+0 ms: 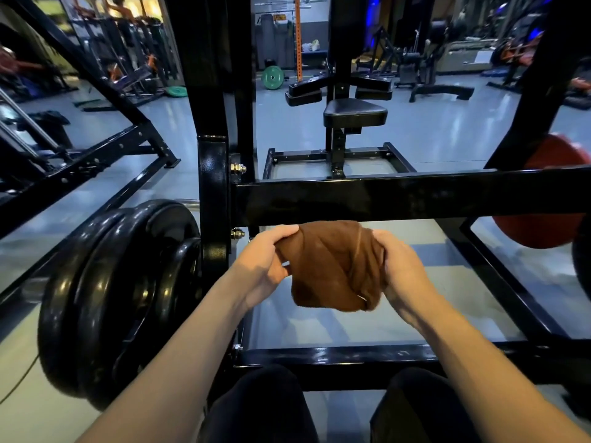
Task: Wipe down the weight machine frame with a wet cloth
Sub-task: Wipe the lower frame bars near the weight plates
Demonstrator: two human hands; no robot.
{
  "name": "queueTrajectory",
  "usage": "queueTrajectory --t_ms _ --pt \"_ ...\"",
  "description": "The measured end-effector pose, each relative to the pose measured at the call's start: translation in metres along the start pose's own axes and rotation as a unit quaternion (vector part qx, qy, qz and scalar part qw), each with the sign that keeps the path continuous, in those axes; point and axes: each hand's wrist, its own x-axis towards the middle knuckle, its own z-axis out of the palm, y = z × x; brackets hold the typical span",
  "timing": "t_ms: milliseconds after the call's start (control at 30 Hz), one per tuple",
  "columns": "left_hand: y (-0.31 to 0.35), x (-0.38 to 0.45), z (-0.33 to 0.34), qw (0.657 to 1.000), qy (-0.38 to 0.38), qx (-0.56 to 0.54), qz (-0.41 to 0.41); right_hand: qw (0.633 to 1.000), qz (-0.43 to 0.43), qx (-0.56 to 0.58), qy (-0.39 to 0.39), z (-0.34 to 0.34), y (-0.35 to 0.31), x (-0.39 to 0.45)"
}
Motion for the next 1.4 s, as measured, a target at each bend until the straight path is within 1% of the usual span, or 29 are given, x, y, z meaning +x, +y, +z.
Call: queueTrajectory --t_ms 33,67,200,267,300,367,433,467,567,667,767,833,867,900,967,1000,1033,1067,1133,1167,1200,1267,1300,1333,1400 --pt "0.0 0.0 0.001 1.0 -0.003 0.019 0.001 0.999 0.034 0.037 0.012 0.001 -0.006 0.003" --pt "0.0 0.001 0.001 0.999 -0.003 0.046 0.009 0.998 0.044 0.043 0.005 0.001 -0.011 0.007" --pt "-0.003 0.006 0.001 0.99 0.007 0.139 0.033 0.996 0.014 -0.032 -0.085 -0.006 -0.034 0.012" --pt "-0.004 0.006 0.005 0.991 -0.005 0.134 0.026 0.993 0.004 -0.04 -0.111 -0.008 -0.048 0.012" --pt "-0.004 0.004 0.009 0.99 -0.025 0.139 0.022 0.992 0.001 -0.041 -0.122 -0.008 -0.055 0.013" --pt "-0.006 0.002 0.014 0.974 -0.062 0.216 0.015 0.989 0.01 -0.055 -0.134 -0.005 -0.064 0.013" --pt "-0.009 0.001 0.018 0.954 -0.071 0.292 0.019 0.988 0.031 -0.069 -0.132 -0.004 -0.071 0.014" --pt "-0.009 0.001 0.019 0.95 -0.071 0.302 0.022 0.988 0.041 -0.067 -0.129 -0.006 -0.074 0.016" --pt "-0.005 0.0 0.022 0.956 -0.067 0.281 0.044 0.99 0.072 -0.044 -0.109 -0.02 -0.082 0.025" --pt "0.002 -0.004 0.027 0.966 -0.079 0.236 0.064 0.989 0.073 -0.08 -0.098 -0.035 -0.083 0.033" --pt "0.01 -0.01 0.035 0.981 -0.103 0.163 0.019 0.984 0.041 -0.149 -0.085 -0.04 -0.068 0.032" --pt "0.011 -0.011 0.037 0.978 -0.123 0.169 -0.012 0.981 0.01 -0.186 -0.056 -0.043 -0.054 0.034" --pt "0.01 -0.01 0.036 0.977 -0.131 0.168 -0.024 0.985 0.006 -0.172 -0.03 -0.045 -0.047 0.036" --pt "0.011 -0.011 0.037 0.979 -0.132 0.151 -0.035 0.991 0.012 -0.134 0.005 -0.046 -0.039 0.038" --pt "0.009 -0.01 0.037 0.988 -0.118 0.086 -0.052 0.995 0.032 -0.046 0.084 -0.047 -0.021 0.035" --pt "0.009 -0.01 0.037 0.991 -0.112 0.045 -0.057 0.993 0.05 -0.02 0.105 -0.047 -0.011 0.031" --pt "0.009 -0.01 0.037 0.992 -0.106 0.004 -0.061 0.991 0.082 -0.007 0.101 -0.045 0.0 0.025" --pt "0.008 -0.009 0.036 0.993 -0.099 -0.03 -0.061 0.989 0.132 -0.01 0.073 -0.044 0.011 0.016" --pt "0.008 -0.006 0.035 0.992 -0.086 -0.073 -0.056 0.968 0.249 -0.025 -0.037 -0.039 0.027 -0.001" --pt "0.008 -0.006 0.035 0.992 -0.083 -0.082 -0.056 0.955 0.284 -0.006 -0.087 -0.037 0.032 -0.006" --pt "0.008 -0.006 0.034 0.992 -0.079 -0.085 -0.059 0.945 0.303 0.033 -0.12 -0.035 0.036 -0.008" --pt "0.009 -0.007 0.034 0.993 -0.07 -0.075 -0.063 0.936 0.292 0.112 -0.163 -0.032 0.036 -0.009" --pt "0.009 -0.007 0.032 0.994 -0.063 -0.065 -0.061 0.941 0.271 0.126 -0.162 -0.028 0.031 -0.007" --pt "0.008 -0.006 0.03 0.995 -0.058 -0.053 -0.057 0.951 0.245 0.118 -0.151 -0.025 0.029 -0.006" --pt "0.008 -0.004 0.026 0.997 -0.051 -0.027 -0.043 0.969 0.197 0.066 -0.136 -0.02 0.024 -0.003"
